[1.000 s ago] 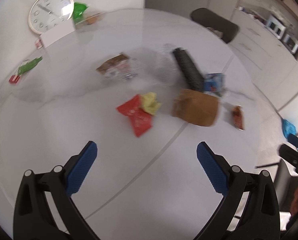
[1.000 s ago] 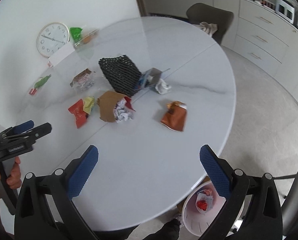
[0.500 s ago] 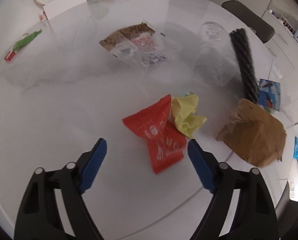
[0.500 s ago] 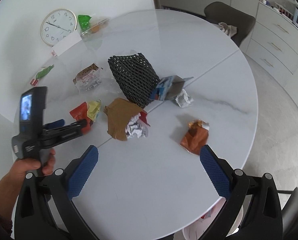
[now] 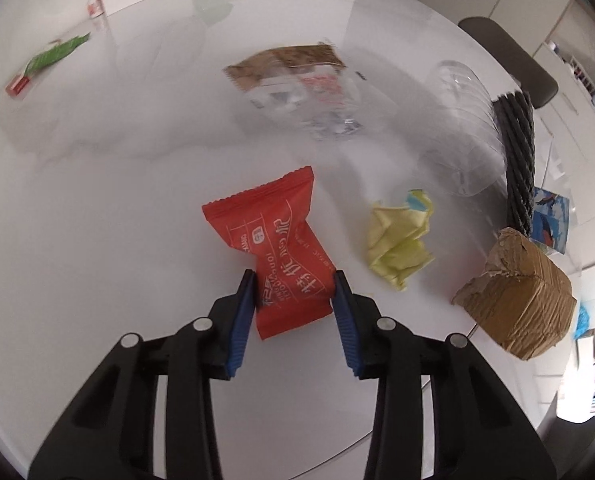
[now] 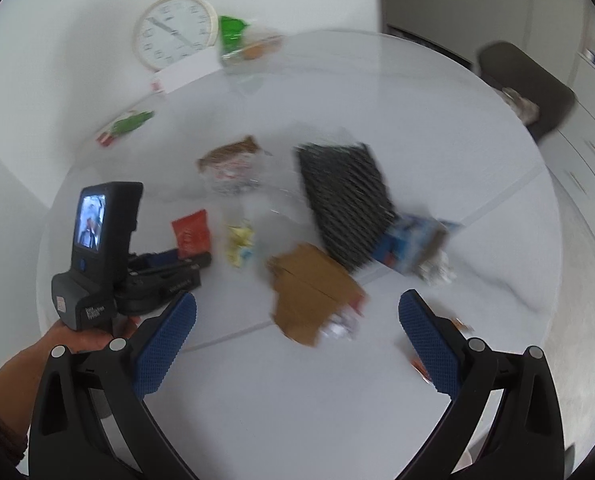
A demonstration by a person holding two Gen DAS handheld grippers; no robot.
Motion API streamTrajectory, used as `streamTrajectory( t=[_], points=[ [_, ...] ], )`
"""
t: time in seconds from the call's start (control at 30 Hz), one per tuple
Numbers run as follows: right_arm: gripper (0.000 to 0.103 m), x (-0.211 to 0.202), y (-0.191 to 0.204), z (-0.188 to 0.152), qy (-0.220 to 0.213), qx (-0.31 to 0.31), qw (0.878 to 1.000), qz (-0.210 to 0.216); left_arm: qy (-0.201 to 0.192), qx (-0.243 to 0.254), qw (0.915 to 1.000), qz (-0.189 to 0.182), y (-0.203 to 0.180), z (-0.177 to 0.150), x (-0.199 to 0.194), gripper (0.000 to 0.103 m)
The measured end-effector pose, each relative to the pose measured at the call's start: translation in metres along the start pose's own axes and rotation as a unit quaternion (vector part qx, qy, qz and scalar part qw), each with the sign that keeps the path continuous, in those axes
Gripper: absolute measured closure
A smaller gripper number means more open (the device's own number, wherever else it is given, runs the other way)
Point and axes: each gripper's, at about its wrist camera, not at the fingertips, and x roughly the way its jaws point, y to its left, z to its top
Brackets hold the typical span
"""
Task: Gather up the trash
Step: 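Grasp the red candy wrapper with the left tool while the right tool grasps the yellow paper, then carry both items to the wastebasket and open both tools to drop them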
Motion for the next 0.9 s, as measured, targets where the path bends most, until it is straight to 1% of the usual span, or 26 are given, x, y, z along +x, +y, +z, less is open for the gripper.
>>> streamTrajectory(
  t=[0.07,0.17,0.27,0.33,0.37,0.4,0.47,0.5,0.57,0.6,0.63,0.67,0.73,0.8,0.9],
  points=[
    [0.002,0.009,0.010,0.010,-0.002,-0.015,1.000,0.018,-0.006,-0.006,1.0000,-0.005,0.013,-0.002,-0.008,0.065],
    [0.003,0.033,0.018,0.026,0.006,-0.024,0.999,0.042,-0.018,-0.003,0.9998,0.002,0.026,-0.006,-0.024,0.065],
    [0.013,0.063,0.040,0.039,0.020,-0.036,0.998,0.038,-0.028,-0.003,0.9995,0.012,0.042,-0.011,-0.043,0.065],
    [0.030,0.086,0.050,0.045,0.034,-0.038,0.998,0.026,-0.033,-0.004,0.9993,0.016,0.054,-0.013,-0.054,0.065],
    [0.034,0.104,0.054,0.047,0.047,-0.032,0.998,0.015,-0.035,-0.005,0.9992,0.018,0.060,-0.014,-0.059,0.065],
    [0.041,0.114,0.054,0.047,0.053,-0.024,0.998,0.009,-0.036,-0.006,0.9992,0.019,0.061,-0.014,-0.063,0.065],
    [0.046,0.133,0.053,0.047,0.069,-0.009,0.998,0.009,-0.039,-0.004,0.9991,0.018,0.072,-0.016,-0.071,0.065],
    [0.050,0.143,0.053,0.046,0.077,-0.006,0.997,0.003,-0.041,-0.002,0.9990,0.018,0.075,-0.017,-0.074,0.065],
    [0.053,0.156,0.055,0.044,0.087,-0.013,0.996,-0.017,-0.047,-0.002,0.9987,0.022,0.082,-0.018,-0.080,0.065],
    [0.057,0.161,0.056,0.044,0.091,-0.014,0.996,-0.023,-0.047,-0.002,0.9987,0.020,0.085,-0.018,-0.082,0.065],
    [0.064,0.165,0.056,0.043,0.093,-0.015,0.995,-0.026,-0.047,-0.004,0.9987,0.018,0.087,-0.017,-0.083,0.065],
    [0.067,0.168,0.055,0.042,0.097,-0.016,0.995,-0.033,-0.048,-0.004,0.9987,0.018,0.088,-0.017,-0.082,0.065],
    [0.068,0.172,0.055,0.040,0.097,-0.022,0.994,-0.045,-0.048,0.001,0.9987,0.016,0.088,-0.017,-0.083,0.065],
    [0.069,0.170,0.056,0.040,0.093,-0.025,0.994,-0.046,-0.049,0.009,0.9986,0.019,0.087,-0.018,-0.084,0.065],
    [0.070,0.162,0.053,0.039,0.085,-0.018,0.996,-0.034,-0.053,0.019,0.9982,0.019,0.083,-0.020,-0.091,0.065]
  ],
)
